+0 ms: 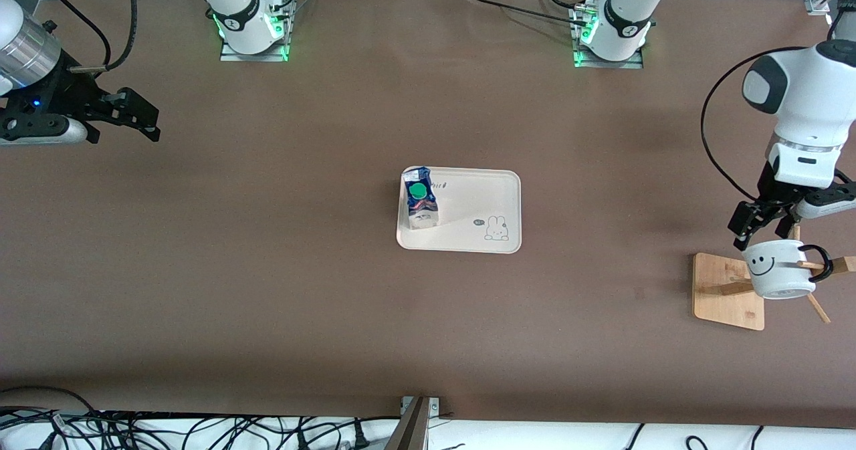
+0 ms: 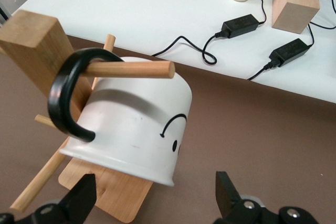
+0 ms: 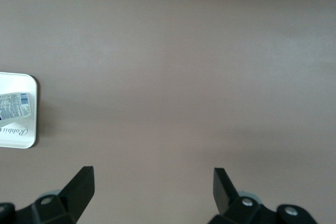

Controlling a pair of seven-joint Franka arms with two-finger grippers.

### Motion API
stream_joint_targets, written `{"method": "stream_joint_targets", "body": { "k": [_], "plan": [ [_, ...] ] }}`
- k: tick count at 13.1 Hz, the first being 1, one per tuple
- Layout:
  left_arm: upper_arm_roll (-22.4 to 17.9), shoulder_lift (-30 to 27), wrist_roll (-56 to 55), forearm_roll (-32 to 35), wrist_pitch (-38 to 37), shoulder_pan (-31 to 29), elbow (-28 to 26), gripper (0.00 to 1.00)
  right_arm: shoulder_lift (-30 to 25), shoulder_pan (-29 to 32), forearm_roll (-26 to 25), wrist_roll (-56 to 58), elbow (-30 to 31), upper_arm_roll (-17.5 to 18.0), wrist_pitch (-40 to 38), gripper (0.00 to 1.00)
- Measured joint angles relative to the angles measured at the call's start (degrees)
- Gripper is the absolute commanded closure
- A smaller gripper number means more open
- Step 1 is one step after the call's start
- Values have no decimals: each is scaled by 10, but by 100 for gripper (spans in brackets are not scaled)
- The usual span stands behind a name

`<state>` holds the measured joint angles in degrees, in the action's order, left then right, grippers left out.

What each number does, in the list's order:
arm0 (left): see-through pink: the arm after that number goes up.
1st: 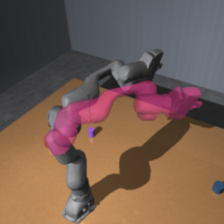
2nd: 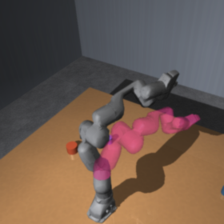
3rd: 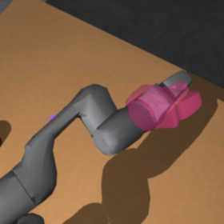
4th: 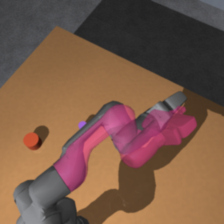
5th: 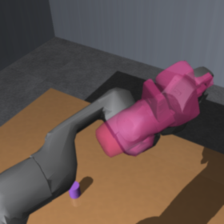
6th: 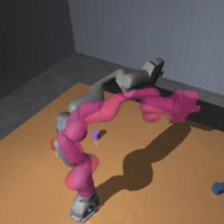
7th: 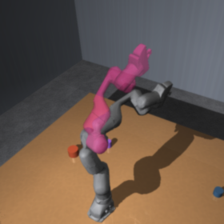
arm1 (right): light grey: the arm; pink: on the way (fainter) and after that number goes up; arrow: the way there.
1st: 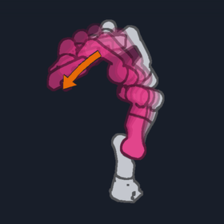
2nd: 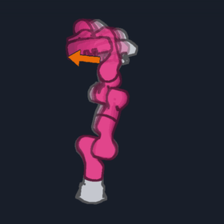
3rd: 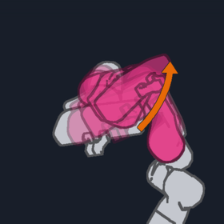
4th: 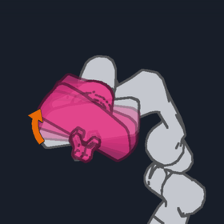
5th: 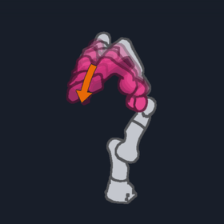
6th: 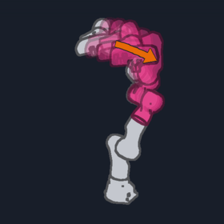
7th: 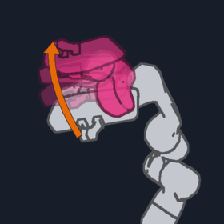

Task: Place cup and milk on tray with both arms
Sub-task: 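Close the left gripper on the mug rim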

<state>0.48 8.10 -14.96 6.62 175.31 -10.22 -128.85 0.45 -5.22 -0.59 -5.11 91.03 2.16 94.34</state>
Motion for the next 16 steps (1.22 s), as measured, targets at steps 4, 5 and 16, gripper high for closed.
{"method": "stream_joint_targets", "body": {
  "k": [4, 5, 16],
  "plan": [
    [0, 33, -5, 0, 46, -6, 8, 9, 0, 0, 0, 0, 0, 0, 0, 0],
    [2, 32, -2, 0, 46, -6, 13, 15, 0, 0, 0, 0, 0, 0, 0, 0],
    [10, 27, 30, 0, 45, -5, 25, 94, 0, 0, 0, 0, 0, 0, 0, 0]
  ]
}}
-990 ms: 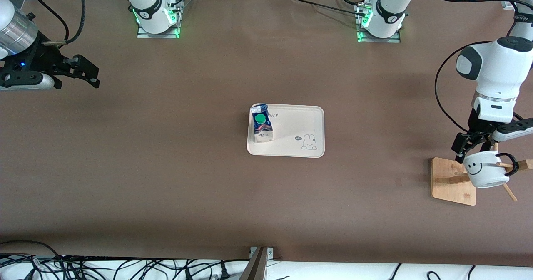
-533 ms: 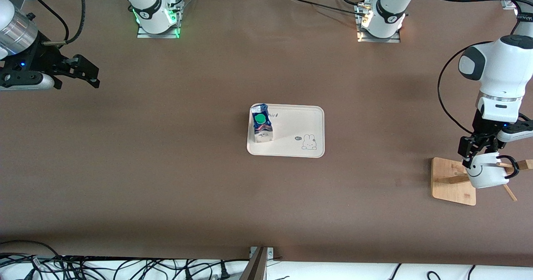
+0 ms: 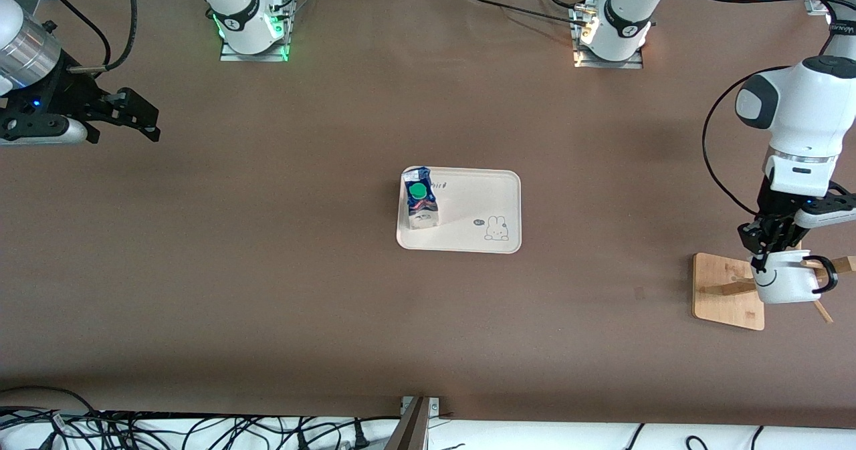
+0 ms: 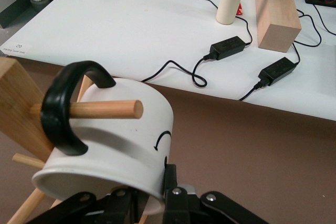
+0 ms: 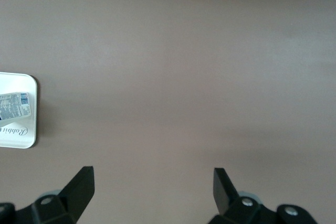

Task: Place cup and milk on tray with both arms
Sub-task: 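Close the left gripper on the mug rim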

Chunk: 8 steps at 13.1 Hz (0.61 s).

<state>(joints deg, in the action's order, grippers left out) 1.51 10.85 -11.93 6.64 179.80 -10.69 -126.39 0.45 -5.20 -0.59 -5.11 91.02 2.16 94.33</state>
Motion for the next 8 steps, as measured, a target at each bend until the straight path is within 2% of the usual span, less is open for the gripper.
{"method": "stream_joint_targets", "body": {
  "k": [3, 8],
  "plan": [
    [1, 0, 0, 0, -1, 1, 0, 100, 0, 0, 0, 0, 0, 0, 0, 0],
    [2, 0, 0, 0, -1, 2, 1, 100, 0, 0, 0, 0, 0, 0, 0, 0]
  ]
}}
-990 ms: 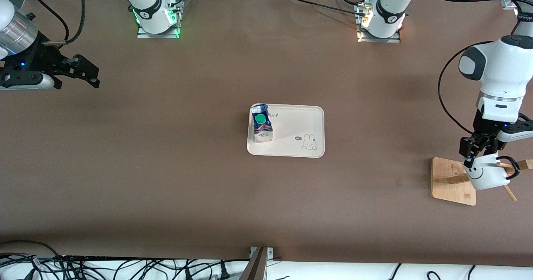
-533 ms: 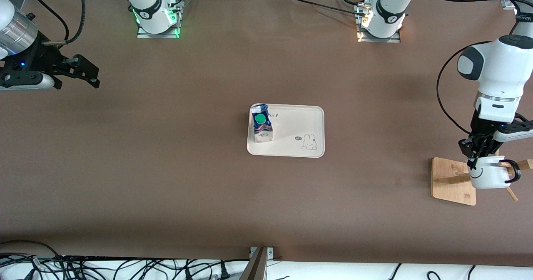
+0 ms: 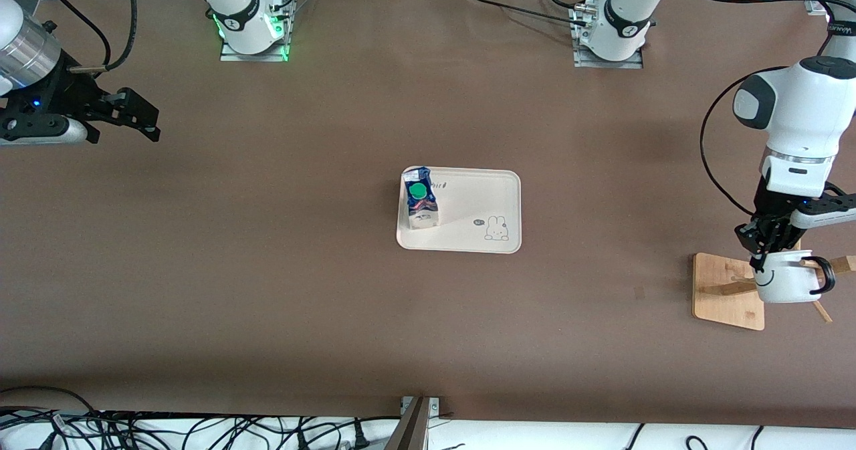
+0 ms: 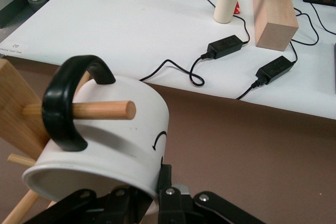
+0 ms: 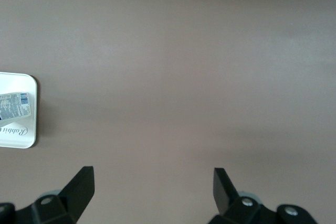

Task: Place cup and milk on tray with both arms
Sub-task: 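Close the left gripper on the mug rim, then lift the mug off the stand peg with the left gripper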

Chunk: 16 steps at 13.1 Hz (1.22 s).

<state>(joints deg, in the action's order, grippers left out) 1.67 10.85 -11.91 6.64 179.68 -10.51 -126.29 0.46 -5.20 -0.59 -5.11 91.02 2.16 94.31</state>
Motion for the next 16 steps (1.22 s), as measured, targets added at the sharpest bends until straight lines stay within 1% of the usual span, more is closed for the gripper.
{"method": "stream_joint_targets", "body": {
  "k": [5, 9, 14, 15, 16],
  "plan": [
    [16, -11, 0, 0, -27, 0, 8, 100, 0, 0, 0, 0, 0, 0, -1, 0],
    [37, -36, 0, 0, -77, 1, 12, 100, 0, 0, 0, 0, 0, 0, -1, 0],
    [102, -74, 0, 0, -187, 2, 35, 100, 0, 0, 0, 0, 0, 0, -2, 0],
    [118, -79, 0, 0, -214, 3, 43, 100, 0, 0, 0, 0, 0, 0, -2, 0],
    [133, -84, 0, 0, -257, 3, 56, 100, 0, 0, 0, 0, 0, 0, -2, 0]
  ]
}}
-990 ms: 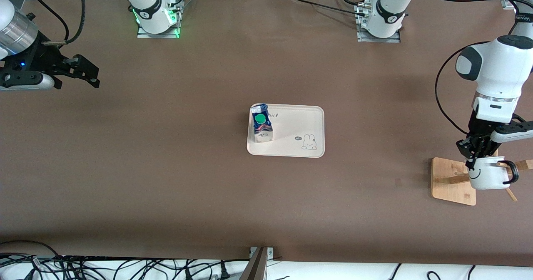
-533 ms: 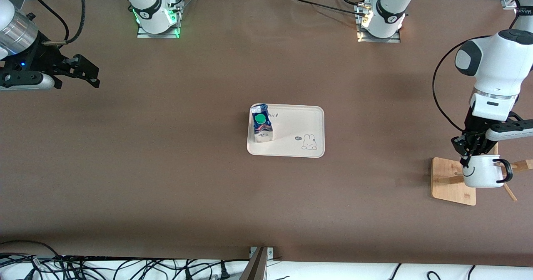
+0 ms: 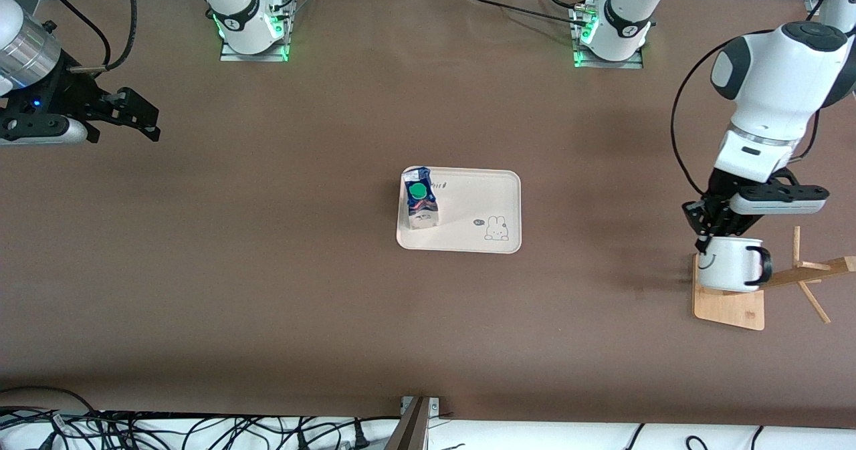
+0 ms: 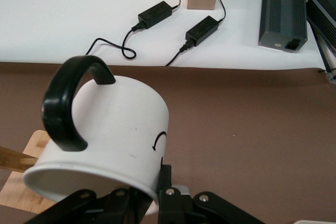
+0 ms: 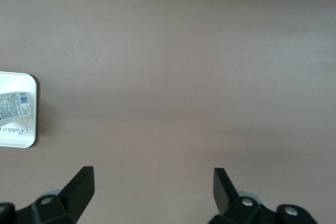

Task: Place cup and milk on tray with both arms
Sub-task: 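Lift the mug off the stand peg with the left gripper, then carry the mug with the left gripper over the tray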

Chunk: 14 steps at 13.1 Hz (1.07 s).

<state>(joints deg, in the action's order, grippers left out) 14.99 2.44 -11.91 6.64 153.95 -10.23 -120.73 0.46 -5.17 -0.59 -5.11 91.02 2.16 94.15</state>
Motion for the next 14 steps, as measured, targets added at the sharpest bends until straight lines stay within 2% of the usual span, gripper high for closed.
{"method": "stream_joint_targets", "body": {
  "k": [5, 8, 11, 14],
  "plan": [
    [61, -20, -1, 0, -279, 0, 107, 100, 0, 0, 0, 0, 0, 0, 0, 0],
    [100, -13, -4, 0, -376, 0, 126, 100, 0, 0, 0, 0, 0, 0, 0, 0],
    [137, 25, -24, -3, -442, 3, 159, 100, 0, 0, 0, 0, 0, 0, -1, 0],
    [146, 99, -29, -18, -544, 20, 250, 100, 0, 0, 0, 0, 0, 0, -1, 0]
  ]
}}
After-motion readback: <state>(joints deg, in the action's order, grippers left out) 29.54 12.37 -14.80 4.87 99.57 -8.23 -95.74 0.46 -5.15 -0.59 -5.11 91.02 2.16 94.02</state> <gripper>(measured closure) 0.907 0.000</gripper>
